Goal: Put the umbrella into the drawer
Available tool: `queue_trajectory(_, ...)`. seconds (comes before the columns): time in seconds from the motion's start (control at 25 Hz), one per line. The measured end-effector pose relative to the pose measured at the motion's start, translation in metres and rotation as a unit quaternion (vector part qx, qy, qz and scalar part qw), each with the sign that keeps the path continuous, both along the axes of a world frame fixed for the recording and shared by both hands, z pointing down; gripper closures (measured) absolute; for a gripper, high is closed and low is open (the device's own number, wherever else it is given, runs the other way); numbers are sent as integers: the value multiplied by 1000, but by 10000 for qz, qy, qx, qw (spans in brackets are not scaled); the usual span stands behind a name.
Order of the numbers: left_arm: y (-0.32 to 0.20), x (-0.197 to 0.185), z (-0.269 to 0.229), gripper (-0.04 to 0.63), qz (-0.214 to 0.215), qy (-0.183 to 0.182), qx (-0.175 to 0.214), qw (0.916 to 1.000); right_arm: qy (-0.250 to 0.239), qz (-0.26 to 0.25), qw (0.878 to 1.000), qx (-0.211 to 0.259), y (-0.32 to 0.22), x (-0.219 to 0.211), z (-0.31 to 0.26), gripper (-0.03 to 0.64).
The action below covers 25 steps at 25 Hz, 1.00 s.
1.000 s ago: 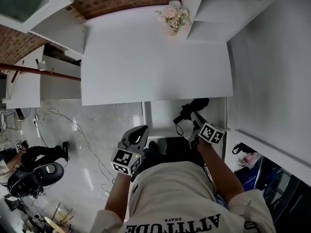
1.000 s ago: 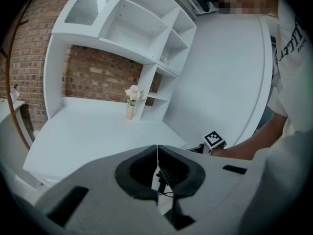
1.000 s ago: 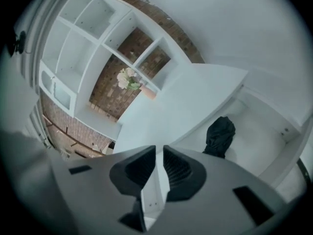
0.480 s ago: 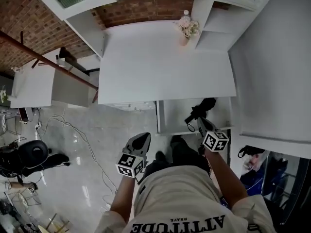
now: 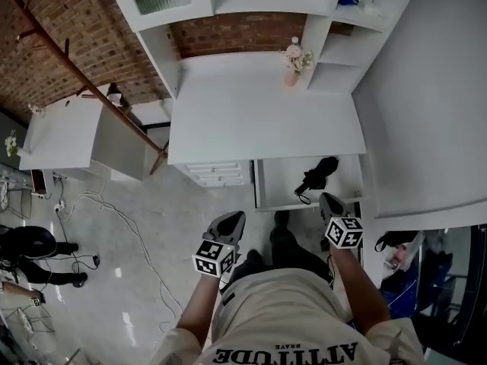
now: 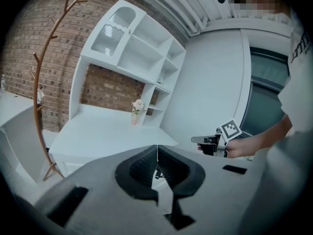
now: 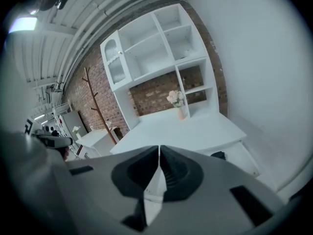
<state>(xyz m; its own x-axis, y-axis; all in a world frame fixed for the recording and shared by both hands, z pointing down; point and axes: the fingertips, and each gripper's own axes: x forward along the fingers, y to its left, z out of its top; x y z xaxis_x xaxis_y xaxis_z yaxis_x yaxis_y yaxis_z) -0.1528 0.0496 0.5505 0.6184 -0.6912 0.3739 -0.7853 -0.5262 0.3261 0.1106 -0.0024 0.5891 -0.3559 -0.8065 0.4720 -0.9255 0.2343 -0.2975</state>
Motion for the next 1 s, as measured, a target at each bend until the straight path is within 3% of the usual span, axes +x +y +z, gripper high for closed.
queue_trajectory(0.24,15,0,-15,569,178,-6,253,9995,276,124,9990,325,39,6,-32,583)
queue_trajectory(0.64,34,26,-39,568,339,-18,487,9982,336,200,9967,718,87,42,-78,583)
queue_trajectory(1.0,39,55,-59,568,149,-57,568,9983,421,95,9942,989,98,85,-106,583)
